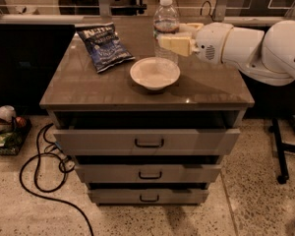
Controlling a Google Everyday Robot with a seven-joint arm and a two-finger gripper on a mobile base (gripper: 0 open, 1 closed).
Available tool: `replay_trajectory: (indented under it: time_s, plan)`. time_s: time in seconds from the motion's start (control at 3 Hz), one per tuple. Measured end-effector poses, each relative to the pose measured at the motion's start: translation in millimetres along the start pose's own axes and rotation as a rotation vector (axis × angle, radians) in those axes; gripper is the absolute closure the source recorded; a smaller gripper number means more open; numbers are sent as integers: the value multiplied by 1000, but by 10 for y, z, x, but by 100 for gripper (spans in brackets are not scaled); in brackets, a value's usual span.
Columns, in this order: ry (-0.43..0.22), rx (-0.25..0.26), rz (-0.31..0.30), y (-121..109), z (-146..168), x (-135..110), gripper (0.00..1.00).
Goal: Place water bottle into paper bowl
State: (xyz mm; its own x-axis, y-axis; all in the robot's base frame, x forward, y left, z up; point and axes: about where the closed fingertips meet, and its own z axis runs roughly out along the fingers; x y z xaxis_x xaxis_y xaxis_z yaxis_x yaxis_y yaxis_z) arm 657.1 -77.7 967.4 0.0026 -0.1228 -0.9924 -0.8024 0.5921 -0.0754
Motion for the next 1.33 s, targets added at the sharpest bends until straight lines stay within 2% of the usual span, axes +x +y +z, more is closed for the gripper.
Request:
replay_trajectory:
  time_s: [0.67,1.33]
  plan:
    - [-36,-36,34,67,124,34,100]
    - [-31,-53,66,37,175,190,100]
